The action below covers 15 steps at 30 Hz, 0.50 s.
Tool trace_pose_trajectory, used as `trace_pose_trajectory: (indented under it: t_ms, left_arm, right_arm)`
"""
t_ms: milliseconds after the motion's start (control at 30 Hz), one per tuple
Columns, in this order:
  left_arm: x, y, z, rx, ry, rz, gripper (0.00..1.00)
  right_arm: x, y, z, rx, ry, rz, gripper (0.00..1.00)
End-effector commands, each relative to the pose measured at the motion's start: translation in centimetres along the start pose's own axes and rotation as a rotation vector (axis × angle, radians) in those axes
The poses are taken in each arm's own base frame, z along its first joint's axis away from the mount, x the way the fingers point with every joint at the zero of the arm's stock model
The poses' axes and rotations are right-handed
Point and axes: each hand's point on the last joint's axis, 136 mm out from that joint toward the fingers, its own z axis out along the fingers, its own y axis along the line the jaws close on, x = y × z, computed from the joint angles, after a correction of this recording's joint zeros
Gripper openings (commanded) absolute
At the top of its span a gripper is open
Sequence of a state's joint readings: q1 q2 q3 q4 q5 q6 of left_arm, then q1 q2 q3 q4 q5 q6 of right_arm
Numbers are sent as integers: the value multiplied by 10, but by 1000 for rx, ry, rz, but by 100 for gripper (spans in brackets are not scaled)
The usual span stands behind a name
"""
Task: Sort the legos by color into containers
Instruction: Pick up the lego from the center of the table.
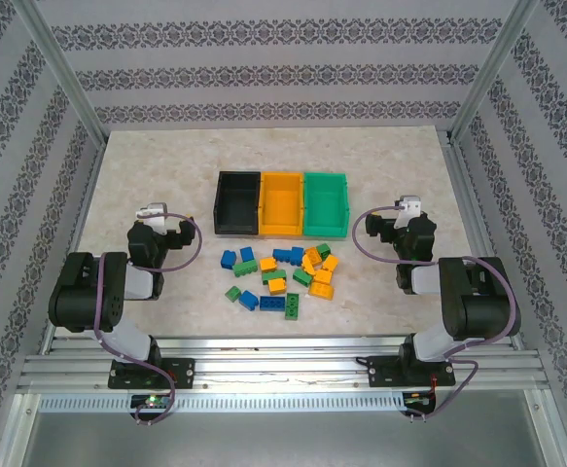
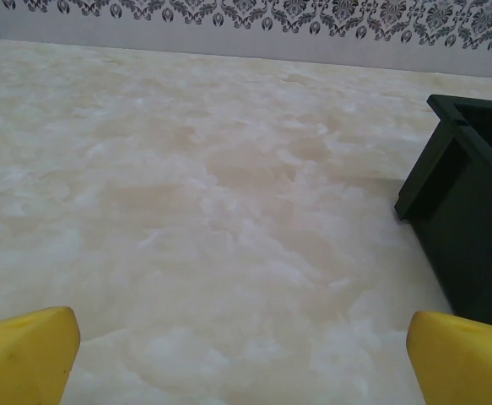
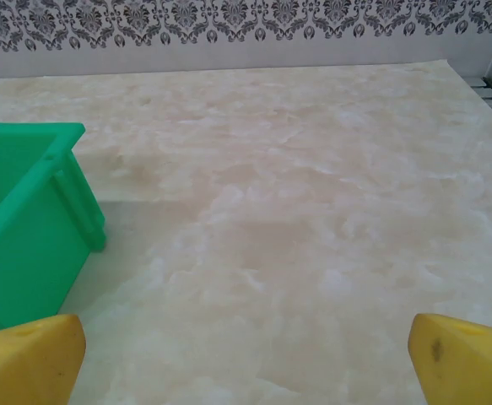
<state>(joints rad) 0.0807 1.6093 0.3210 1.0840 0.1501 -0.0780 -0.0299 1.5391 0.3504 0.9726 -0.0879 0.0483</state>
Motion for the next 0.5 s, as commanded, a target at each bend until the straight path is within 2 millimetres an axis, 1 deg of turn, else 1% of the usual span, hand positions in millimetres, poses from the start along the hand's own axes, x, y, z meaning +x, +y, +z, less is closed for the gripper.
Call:
trace_pose_trajectory:
  t_ms: [0, 467]
  left_arm:
    - [-4, 0, 0, 5, -6, 18, 99]
    - [-4, 1, 0, 3, -2, 16, 99]
  right_arm:
    - [-10, 7, 3, -24, -26, -14, 98]
    - [-10, 7, 3, -23, -27, -14, 98]
